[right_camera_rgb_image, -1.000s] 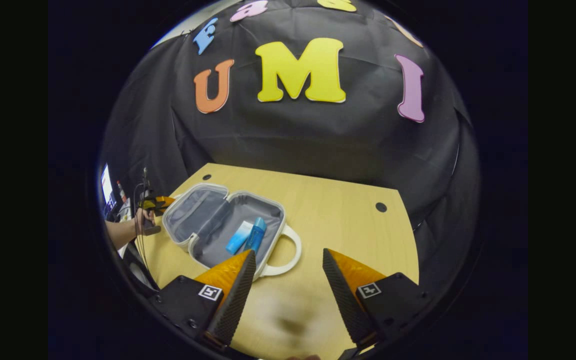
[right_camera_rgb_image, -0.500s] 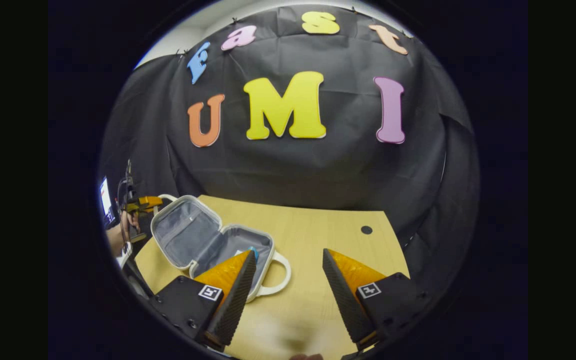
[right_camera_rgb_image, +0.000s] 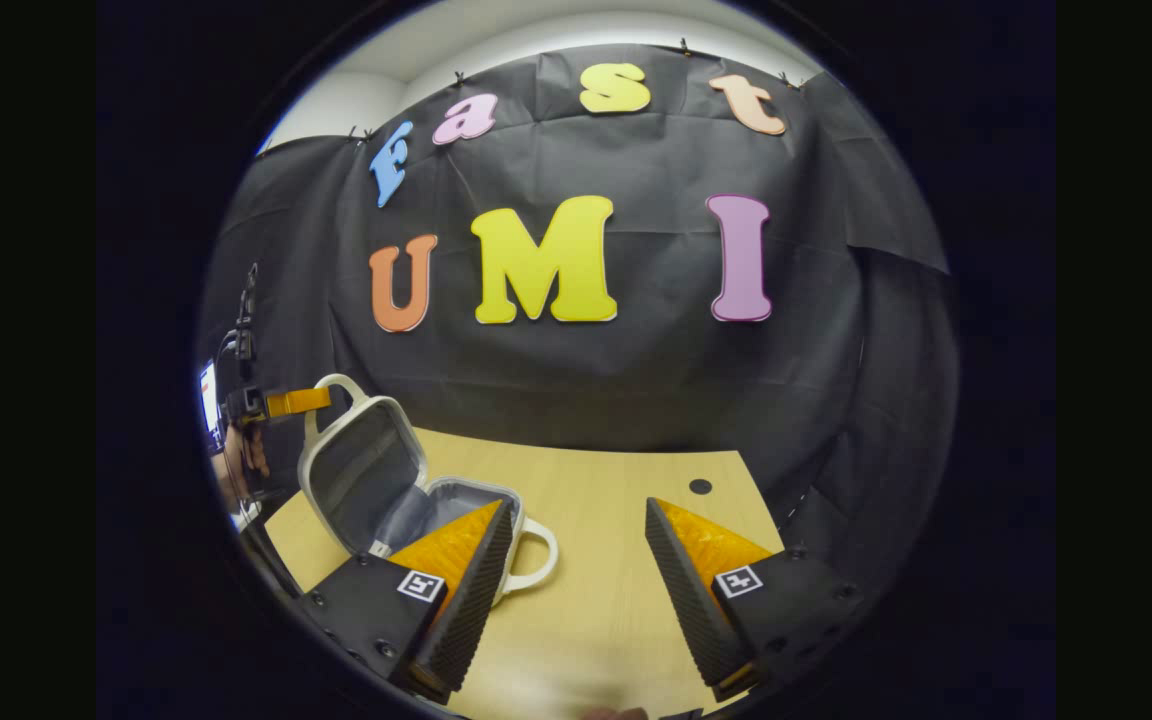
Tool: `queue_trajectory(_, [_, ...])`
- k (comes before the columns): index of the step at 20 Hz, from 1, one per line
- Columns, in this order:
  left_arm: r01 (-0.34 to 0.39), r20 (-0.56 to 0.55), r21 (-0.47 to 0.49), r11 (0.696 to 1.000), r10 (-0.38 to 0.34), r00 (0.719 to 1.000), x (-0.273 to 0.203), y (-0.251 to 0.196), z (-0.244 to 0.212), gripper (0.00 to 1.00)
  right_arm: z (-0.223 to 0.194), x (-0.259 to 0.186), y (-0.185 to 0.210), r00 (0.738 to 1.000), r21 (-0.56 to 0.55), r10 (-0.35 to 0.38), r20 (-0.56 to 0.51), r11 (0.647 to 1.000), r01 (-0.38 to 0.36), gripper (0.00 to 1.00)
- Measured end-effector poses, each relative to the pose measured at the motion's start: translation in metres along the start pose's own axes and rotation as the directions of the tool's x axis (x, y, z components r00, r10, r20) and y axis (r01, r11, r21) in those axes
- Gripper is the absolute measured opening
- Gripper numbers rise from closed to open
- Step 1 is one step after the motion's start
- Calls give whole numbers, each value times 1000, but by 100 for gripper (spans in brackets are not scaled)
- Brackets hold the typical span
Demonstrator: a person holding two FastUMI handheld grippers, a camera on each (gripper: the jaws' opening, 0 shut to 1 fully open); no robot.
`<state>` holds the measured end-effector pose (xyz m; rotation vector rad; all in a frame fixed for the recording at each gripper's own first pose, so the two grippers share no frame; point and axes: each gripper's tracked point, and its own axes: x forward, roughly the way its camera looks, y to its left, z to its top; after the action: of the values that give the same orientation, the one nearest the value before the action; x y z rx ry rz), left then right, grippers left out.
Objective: First open the suitcase, pack the skin care products into it, and then close the suitcase.
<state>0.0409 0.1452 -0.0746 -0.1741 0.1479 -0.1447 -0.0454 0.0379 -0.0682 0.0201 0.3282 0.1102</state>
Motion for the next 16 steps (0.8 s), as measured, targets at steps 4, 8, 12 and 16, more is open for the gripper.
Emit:
queue_trajectory(4, [33, -7, 89, 995, -32, 999, 12, -48, -12, 10, -7, -10, -33, 999, 3, -39, -3, 999, 39, 79])
queue_trajectory(8, [106, -45, 129, 986, -101, 994, 25, -100, -36, 10, -9, -20, -64, 996, 0, -90, -7, 996, 90, 80])
queue_trajectory(12, [169, -110, 183, 968, -151, 982, 38, -144, -71, 10, -4, -28, -91, 990, 7, -141, 7, 990, 141, 80])
queue_trajectory(16, [228, -208, 205, 952, -185, 961, 49, -176, -120, 10, -11, -38, -115, 982, 21, -190, -6, 981, 190, 80])
